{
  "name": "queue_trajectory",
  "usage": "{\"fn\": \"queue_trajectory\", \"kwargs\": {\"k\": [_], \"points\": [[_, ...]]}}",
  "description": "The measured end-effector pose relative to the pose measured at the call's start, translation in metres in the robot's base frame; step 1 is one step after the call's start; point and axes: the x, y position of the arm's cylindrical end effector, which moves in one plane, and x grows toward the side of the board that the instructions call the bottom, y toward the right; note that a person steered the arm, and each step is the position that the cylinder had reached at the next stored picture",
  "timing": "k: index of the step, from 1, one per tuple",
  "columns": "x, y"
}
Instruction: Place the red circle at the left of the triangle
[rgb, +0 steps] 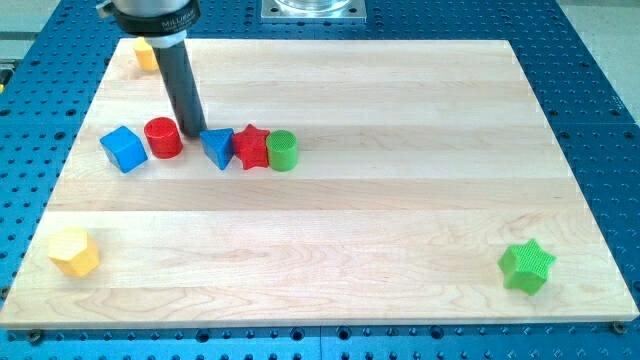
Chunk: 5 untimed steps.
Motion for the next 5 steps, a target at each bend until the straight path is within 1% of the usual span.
{"fn": "queue_trajectory", "kwargs": {"k": [1, 2, 3, 4, 5], "points": [[0.019, -0.024], [0.040, -0.025], [0.040, -0.027], [0.040, -0.063], [0.026, -0.102]]}}
